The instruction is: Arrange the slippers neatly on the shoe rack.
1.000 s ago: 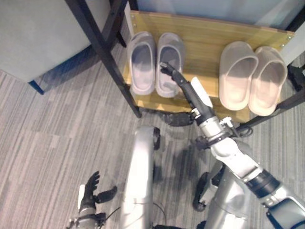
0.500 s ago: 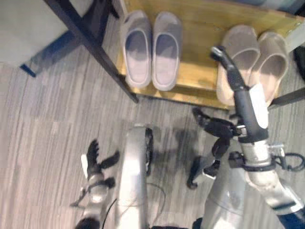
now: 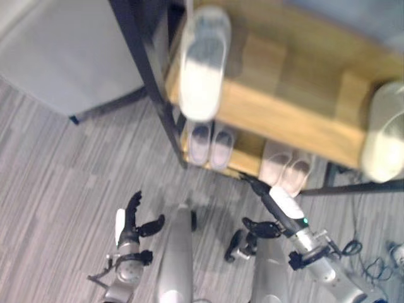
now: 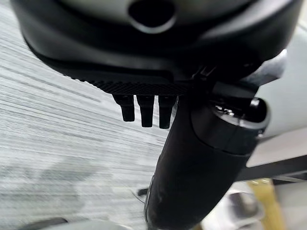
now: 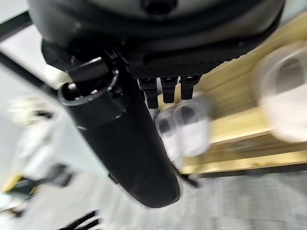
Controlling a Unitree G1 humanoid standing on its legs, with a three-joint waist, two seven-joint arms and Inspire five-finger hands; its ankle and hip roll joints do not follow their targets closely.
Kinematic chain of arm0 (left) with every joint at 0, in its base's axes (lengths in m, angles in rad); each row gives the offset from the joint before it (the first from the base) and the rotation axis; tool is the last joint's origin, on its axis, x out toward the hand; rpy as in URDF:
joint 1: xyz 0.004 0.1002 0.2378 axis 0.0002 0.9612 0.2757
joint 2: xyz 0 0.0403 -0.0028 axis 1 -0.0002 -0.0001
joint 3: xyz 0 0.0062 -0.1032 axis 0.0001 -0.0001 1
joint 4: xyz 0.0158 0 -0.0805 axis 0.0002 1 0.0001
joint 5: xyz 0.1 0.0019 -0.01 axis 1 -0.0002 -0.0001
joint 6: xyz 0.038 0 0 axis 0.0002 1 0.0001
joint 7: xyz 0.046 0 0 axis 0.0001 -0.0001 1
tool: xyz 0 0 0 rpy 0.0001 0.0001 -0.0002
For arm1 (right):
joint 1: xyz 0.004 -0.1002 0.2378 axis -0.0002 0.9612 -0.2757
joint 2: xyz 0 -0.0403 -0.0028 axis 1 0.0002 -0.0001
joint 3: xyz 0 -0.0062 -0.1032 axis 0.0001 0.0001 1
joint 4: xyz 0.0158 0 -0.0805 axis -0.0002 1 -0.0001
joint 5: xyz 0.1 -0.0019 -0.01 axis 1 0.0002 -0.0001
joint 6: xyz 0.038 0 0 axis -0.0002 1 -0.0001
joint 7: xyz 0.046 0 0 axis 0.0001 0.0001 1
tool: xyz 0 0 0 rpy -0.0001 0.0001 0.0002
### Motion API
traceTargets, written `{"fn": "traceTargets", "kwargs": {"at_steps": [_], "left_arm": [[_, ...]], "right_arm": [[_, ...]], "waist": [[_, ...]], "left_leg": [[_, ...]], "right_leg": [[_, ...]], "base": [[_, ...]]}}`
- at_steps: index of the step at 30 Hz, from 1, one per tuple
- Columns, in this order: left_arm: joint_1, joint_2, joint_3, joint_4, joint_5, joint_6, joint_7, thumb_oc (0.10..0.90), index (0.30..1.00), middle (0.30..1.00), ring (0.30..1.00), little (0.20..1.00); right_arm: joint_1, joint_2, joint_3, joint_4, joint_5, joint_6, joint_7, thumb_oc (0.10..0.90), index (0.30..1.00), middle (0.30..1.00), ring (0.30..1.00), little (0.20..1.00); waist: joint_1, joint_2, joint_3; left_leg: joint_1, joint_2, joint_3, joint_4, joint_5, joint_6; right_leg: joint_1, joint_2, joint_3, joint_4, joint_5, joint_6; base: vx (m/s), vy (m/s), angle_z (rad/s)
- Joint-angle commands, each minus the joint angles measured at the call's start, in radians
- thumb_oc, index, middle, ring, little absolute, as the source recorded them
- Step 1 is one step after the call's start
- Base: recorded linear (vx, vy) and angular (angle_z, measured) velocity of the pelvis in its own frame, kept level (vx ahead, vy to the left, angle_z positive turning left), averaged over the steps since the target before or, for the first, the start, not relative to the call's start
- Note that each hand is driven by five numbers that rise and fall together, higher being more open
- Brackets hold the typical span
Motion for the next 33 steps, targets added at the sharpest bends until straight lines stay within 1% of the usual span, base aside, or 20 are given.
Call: {"fn": "traceTargets", "kwargs": {"at_steps": [1,2,3,4,5,6,8,11,12,13,14,15,16,17,20,24,26,28,29,33], "left_arm": [[0.023,-0.010,-0.062,0.003,0.068,-0.027,-0.080,0.800,0.900,0.900,0.900,0.900],[0.025,-0.016,-0.070,0.013,0.082,-0.023,-0.100,0.800,0.900,0.900,0.900,0.900],[0.025,-0.020,-0.074,0.019,0.099,-0.017,-0.113,0.800,0.900,0.900,0.900,0.900],[0.036,-0.032,-0.072,0.030,0.115,-0.006,-0.137,0.800,0.900,0.900,0.900,0.900],[0.036,-0.032,-0.072,0.030,0.115,-0.006,-0.137,0.800,0.900,0.900,0.900,0.900],[0.034,-0.047,-0.072,0.058,0.121,0.003,-0.150,0.800,0.900,0.900,0.900,0.900],[0.031,-0.047,-0.072,0.057,0.120,0.008,-0.146,0.800,0.900,0.900,0.900,0.900],[0.022,-0.044,-0.081,0.056,0.116,0.007,-0.146,0.800,0.900,0.900,0.900,0.900],[0.020,-0.051,-0.076,0.059,0.087,0.003,-0.166,0.800,0.900,0.900,0.900,0.900],[0.020,-0.051,-0.076,0.058,0.087,0.003,-0.167,0.800,0.900,0.900,0.900,0.900],[0.032,-0.039,-0.087,-0.004,0.032,-0.011,-0.224,0.800,0.900,0.900,0.900,0.900],[0.044,-0.017,-0.112,-0.065,0.061,-0.012,-0.252,0.800,0.900,0.900,0.900,0.900],[0.082,0.037,-0.137,-0.215,0.044,-0.007,-0.330,0.800,0.900,0.900,0.900,0.900],[0.085,0.041,-0.135,-0.222,0.041,-0.003,-0.333,0.800,0.900,0.900,0.900,0.900],[0.106,0.098,-0.162,-0.339,0.003,-0.003,-0.436,0.800,0.900,0.900,0.900,0.900],[0.118,0.153,-0.199,-0.515,-0.113,0.052,-0.598,0.800,0.900,0.900,0.900,0.900],[0.115,0.164,-0.206,-0.586,-0.145,0.074,-0.645,0.800,0.900,0.900,0.900,0.900],[0.101,0.165,-0.222,-0.616,-0.162,0.084,-0.665,0.800,0.900,0.900,0.900,0.900],[0.065,0.170,-0.235,-0.709,-0.182,0.093,-0.697,0.800,0.900,0.900,0.900,0.900],[0.008,0.160,-0.238,-0.798,-0.228,0.098,-0.701,0.800,0.900,0.900,0.900,0.900]], "right_arm": [[0.033,0.027,-0.070,0.065,0.106,-0.005,0.032,0.800,0.900,0.900,0.900,0.900],[0.038,0.052,-0.086,0.125,0.120,0.002,0.032,0.800,0.900,0.900,0.900,0.900],[0.044,0.084,-0.107,0.200,0.136,0.014,0.032,0.800,0.900,0.900,0.900,0.900],[0.071,0.152,-0.165,0.341,0.190,0.038,0.030,0.800,0.900,0.900,0.900,0.900],[0.071,0.152,-0.165,0.341,0.190,0.038,0.030,0.800,0.900,0.900,0.900,0.900],[0.072,0.201,-0.200,0.476,0.263,0.061,0.033,0.800,0.900,0.900,0.900,0.900],[0.071,0.228,-0.221,0.499,0.313,0.064,0.034,0.800,0.900,0.900,0.900,0.900],[0.041,0.288,-0.233,0.688,0.394,0.087,0.032,0.800,0.900,0.900,0.900,0.900],[0.027,0.291,-0.236,0.740,0.396,0.094,0.027,0.800,0.900,0.900,0.900,0.900],[0.026,0.291,-0.235,0.742,0.396,0.093,0.027,0.800,0.900,0.900,0.900,0.900],[0.007,0.293,-0.237,0.810,0.394,0.109,0.036,0.800,0.900,0.900,0.900,0.900],[-0.005,0.285,-0.238,0.848,0.390,0.115,0.041,0.800,0.900,0.900,0.900,0.900],[-0.017,0.271,-0.240,0.881,0.378,0.136,0.054,0.800,0.900,0.900,0.900,0.900],[-0.016,0.272,-0.239,0.881,0.378,0.136,0.054,0.800,0.900,0.900,0.900,0.900],[-0.046,0.259,-0.235,0.930,0.368,0.149,0.074,0.800,0.900,0.900,0.900,0.900],[-0.066,0.265,-0.249,0.982,0.398,0.169,0.102,0.800,0.900,0.900,0.900,0.900],[-0.065,0.273,-0.254,1.003,0.412,0.176,0.118,0.800,0.900,0.900,0.900,0.900],[-0.063,0.278,-0.252,1.009,0.414,0.179,0.122,0.800,0.900,0.900,0.900,0.900],[-0.059,0.292,-0.245,1.023,0.422,0.184,0.137,0.800,0.900,0.900,0.900,0.900],[-0.041,0.298,-0.247,1.028,0.428,0.188,0.149,0.800,0.900,0.900,0.900,0.900]], "waist": [[0.005,0.036,-0.109],[0.000,0.041,-0.119],[-0.007,0.043,-0.132],[-0.022,0.061,-0.175],[-0.022,0.061,-0.174],[-0.030,0.073,-0.211],[-0.041,0.079,-0.221],[-0.042,0.099,-0.255],[-0.039,0.106,-0.277],[-0.038,0.108,-0.275],[-0.036,0.121,-0.305],[-0.034,0.128,-0.318],[-0.030,0.143,-0.349],[-0.029,0.143,-0.348],[-0.023,0.160,-0.370],[-0.029,0.177,-0.387],[-0.034,0.181,-0.392],[-0.037,0.183,-0.394],[-0.047,0.187,-0.395],[-0.058,0.192,-0.391]], "left_leg": [[0.135,0.126,-0.089,-0.281,0.151,-0.101],[0.181,0.119,-0.078,-0.336,0.173,-0.102],[0.225,0.105,-0.062,-0.418,0.222,-0.100],[0.351,0.084,-0.037,-0.580,0.275,-0.107],[0.352,0.084,-0.037,-0.581,0.275,-0.107],[0.412,0.068,-0.028,-0.667,0.311,-0.109],[0.447,0.061,-0.022,-0.711,0.328,-0.109],[0.537,0.052,0.008,-0.807,0.361,-0.103],[0.552,0.049,0.015,-0.838,0.376,-0.103],[0.557,0.050,0.015,-0.843,0.378,-0.104],[0.600,0.046,0.029,-0.891,0.385,-0.098],[0.631,0.048,0.037,-0.927,0.397,-0.100],[0.665,0.050,0.042,-0.975,0.418,-0.100],[0.669,0.051,0.043,-0.979,0.420,-0.100],[0.678,0.053,0.042,-1.004,0.434,-0.108],[0.661,0.058,0.034,-1.004,0.442,-0.125],[0.653,0.059,0.030,-1.004,0.442,-0.130],[0.649,0.061,0.028,-1.004,0.443,-0.135],[0.647,0.065,0.031,-1.004,0.441,-0.141],[0.649,0.069,0.038,-1.004,0.437,-0.145]], "right_leg": [[0.043,-0.072,0.043,-0.209,0.228,0.056],[0.094,-0.067,0.024,-0.262,0.246,0.061],[0.150,-0.066,-0.002,-0.334,0.294,0.060],[0.275,-0.047,-0.027,-0.498,0.361,0.078],[0.276,-0.046,-0.028,-0.499,0.361,0.078],[0.332,-0.032,-0.021,-0.587,0.412,0.091],[0.351,-0.019,-0.004,-0.615,0.434,0.094],[0.398,0.023,0.022,-0.665,0.449,0.097],[0.421,0.038,0.020,-0.707,0.443,0.106],[0.425,0.040,0.020,-0.712,0.444,0.105],[0.459,0.052,0.005,-0.760,0.436,0.108],[0.484,0.058,0.005,-0.788,0.445,0.112],[0.515,0.074,0.006,-0.834,0.447,0.117],[0.518,0.076,0.006,-0.838,0.448,0.117],[0.543,0.094,0.008,-0.892,0.447,0.120],[0.577,0.116,0.000,-0.956,0.445,0.112],[0.588,0.124,-0.004,-0.980,0.444,0.109],[0.591,0.128,-0.008,-0.988,0.441,0.108],[0.593,0.135,-0.005,-0.992,0.433,0.105],[0.591,0.141,0.001,-0.992,0.427,0.101]], "base": [[0.18,0.047,0.10],[0.12,0.045,0.13],[0.21,0.005,0.21],[0.16,-0.002,0.25],[0.22,-0.064,0.26],[0.06,-0.045,0.10],[0.05,-0.068,0.09],[0.03,-0.089,0.02],[0.03,-0.068,-0.09],[0.07,-0.098,-0.09],[0.07,-0.096,-0.10],[0.12,-0.158,-0.06],[0.08,-0.090,-0.07],[0.06,-0.092,-0.11],[0.02,-0.087,-0.13],[0.03,-0.098,-0.08],[0.04,-0.095,0.00],[0.04,-0.082,0.03],[0.04,-0.052,0.05],[0.03,-0.039,0.00]]}}
